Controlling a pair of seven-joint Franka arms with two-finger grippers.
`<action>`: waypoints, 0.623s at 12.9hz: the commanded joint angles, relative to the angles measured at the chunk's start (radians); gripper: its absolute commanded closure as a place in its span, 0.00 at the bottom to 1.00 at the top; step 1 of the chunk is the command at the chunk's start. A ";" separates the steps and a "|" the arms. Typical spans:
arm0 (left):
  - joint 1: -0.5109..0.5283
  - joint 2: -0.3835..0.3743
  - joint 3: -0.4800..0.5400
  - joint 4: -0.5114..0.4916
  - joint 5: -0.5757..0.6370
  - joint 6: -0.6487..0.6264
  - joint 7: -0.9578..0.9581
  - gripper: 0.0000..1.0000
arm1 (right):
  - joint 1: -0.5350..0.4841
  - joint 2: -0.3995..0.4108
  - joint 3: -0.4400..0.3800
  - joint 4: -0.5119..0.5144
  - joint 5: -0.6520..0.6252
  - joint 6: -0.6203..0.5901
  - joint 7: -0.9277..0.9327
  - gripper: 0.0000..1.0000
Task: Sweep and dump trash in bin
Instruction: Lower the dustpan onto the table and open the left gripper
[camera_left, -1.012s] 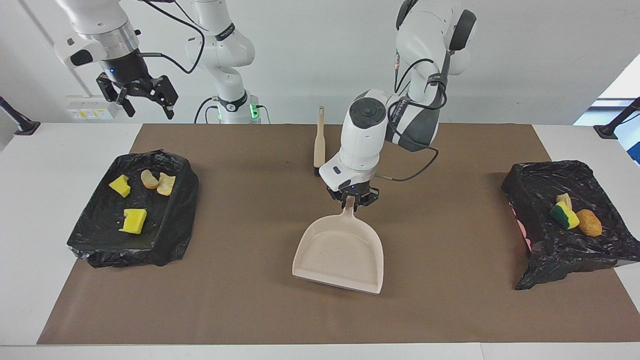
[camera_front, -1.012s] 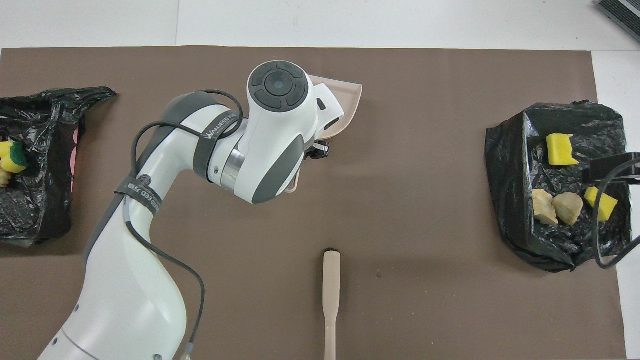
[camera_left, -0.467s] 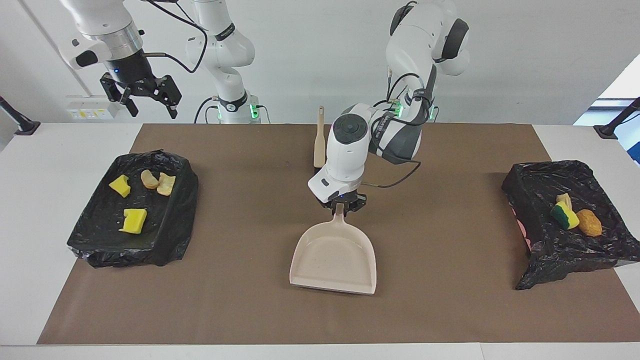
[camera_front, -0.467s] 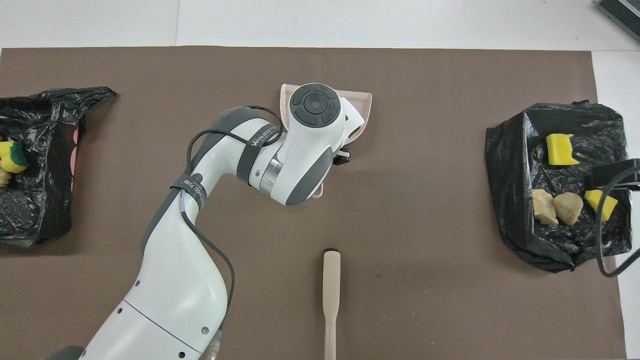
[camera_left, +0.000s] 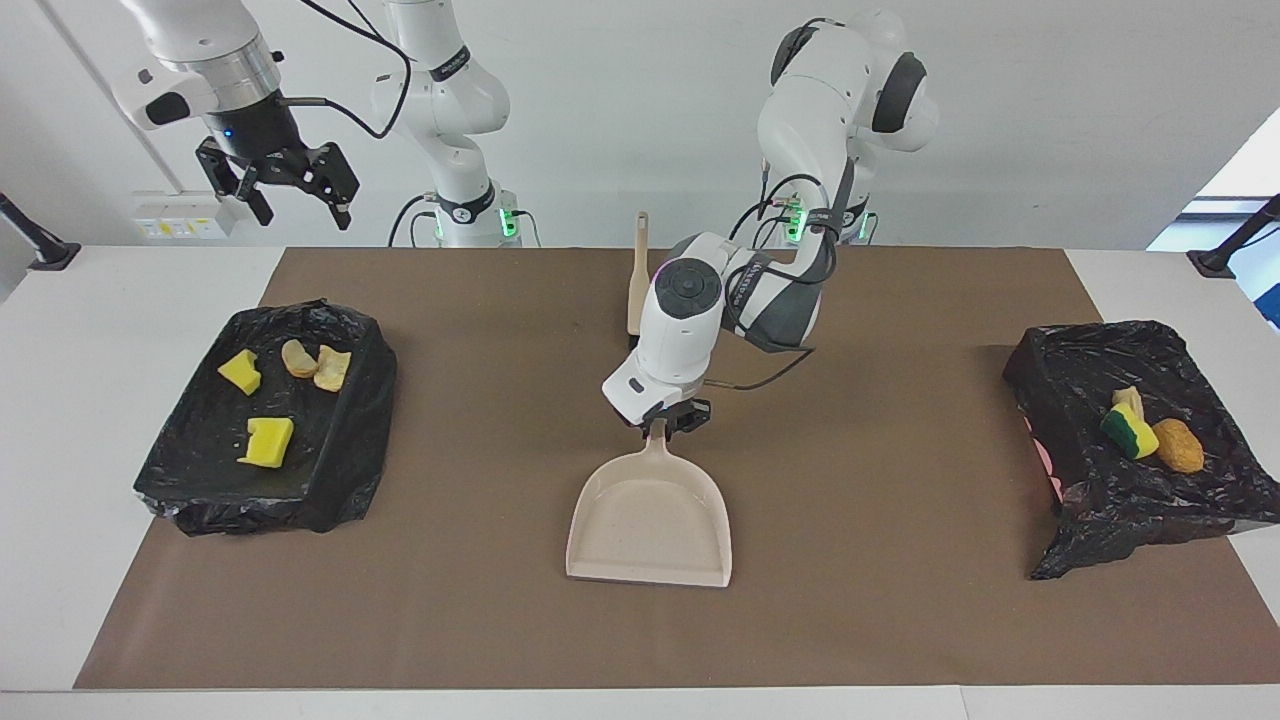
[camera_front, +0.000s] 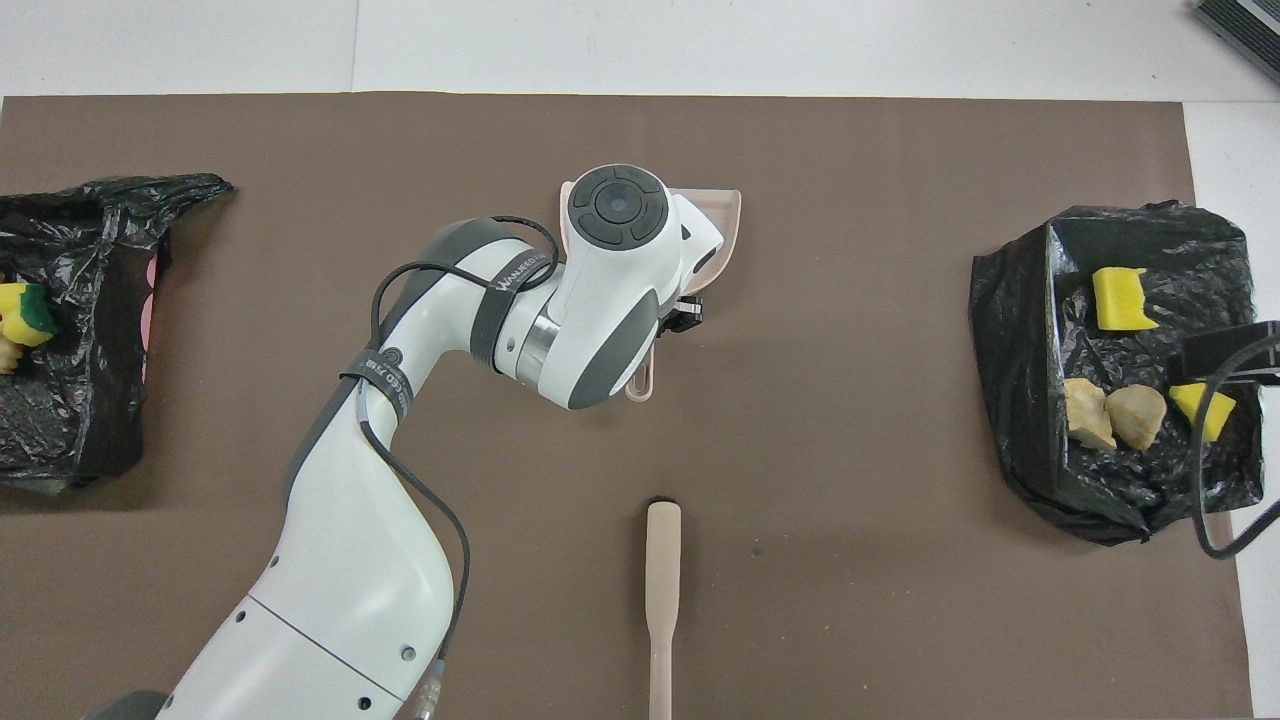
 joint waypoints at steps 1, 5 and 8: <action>-0.007 -0.011 0.020 -0.028 -0.008 0.024 -0.024 0.01 | -0.019 -0.025 0.004 -0.020 -0.010 -0.028 -0.037 0.00; 0.063 -0.143 0.027 -0.130 0.007 0.023 0.002 0.00 | -0.007 -0.026 0.010 -0.021 -0.010 -0.028 -0.031 0.00; 0.137 -0.331 0.029 -0.308 0.016 0.022 0.126 0.00 | -0.007 -0.026 0.012 -0.020 -0.009 -0.014 -0.032 0.00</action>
